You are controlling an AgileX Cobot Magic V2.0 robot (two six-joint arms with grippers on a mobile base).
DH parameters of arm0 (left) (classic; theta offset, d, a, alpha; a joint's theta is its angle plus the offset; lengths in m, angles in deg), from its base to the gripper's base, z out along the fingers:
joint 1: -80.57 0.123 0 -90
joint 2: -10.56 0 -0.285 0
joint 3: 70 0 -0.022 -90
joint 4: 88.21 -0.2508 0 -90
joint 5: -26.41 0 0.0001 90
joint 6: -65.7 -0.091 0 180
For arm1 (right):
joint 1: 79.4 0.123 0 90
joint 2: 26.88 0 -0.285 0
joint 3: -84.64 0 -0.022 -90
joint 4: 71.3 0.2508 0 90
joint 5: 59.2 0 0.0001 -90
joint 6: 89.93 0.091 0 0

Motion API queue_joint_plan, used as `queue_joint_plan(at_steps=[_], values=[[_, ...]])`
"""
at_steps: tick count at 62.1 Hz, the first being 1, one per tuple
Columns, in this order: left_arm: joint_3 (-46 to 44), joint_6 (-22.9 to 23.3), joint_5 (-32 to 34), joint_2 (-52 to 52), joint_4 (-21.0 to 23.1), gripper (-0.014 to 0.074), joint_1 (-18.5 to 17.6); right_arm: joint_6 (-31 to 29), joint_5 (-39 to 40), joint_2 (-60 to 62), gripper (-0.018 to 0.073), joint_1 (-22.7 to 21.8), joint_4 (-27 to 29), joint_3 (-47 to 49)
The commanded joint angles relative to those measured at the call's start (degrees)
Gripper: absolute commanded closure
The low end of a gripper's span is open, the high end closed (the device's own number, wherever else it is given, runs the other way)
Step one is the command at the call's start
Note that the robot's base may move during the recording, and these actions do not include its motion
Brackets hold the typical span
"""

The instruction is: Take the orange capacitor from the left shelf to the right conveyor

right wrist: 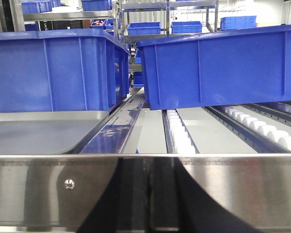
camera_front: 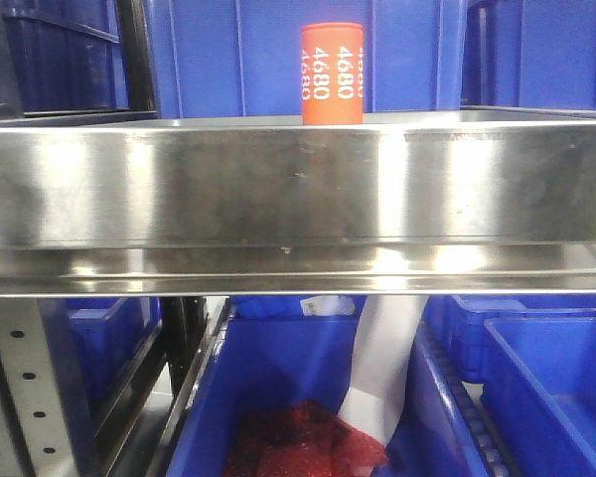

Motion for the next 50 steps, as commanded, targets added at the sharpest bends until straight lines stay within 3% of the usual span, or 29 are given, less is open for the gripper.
queue_joint_plan(at_steps=[1,21,30,36,44,50], values=[[-0.45,0.0,4.8,0.58,0.31,0.0701,-0.13,-0.02,4.96,1.16,0.0503,-0.33,-0.63,-0.11],[-0.45,0.0,4.8,0.58,0.31,0.0701,-0.13,-0.02,6.76,1.16,0.0503,-0.33,-0.63,-0.11],[-0.45,0.0,4.8,0.58,0.31,0.0701,-0.13,0.75,14.93,1.16,0.0503,-0.33,-0.63,-0.11],[-0.45,0.0,4.8,0.58,0.31,0.0701,-0.13,6.54,20.41,1.16,0.0503,-0.28,-0.63,1.2],[-0.45,0.0,4.8,0.58,0.31,0.0701,-0.13,13.33,10.37,-1.38,0.0503,0.14,-4.3,10.8],[-0.45,0.0,4.8,0.58,0.31,0.0701,-0.13,14.73,0.8,-8.32,0.0507,2.6,-8.36,21.66]])
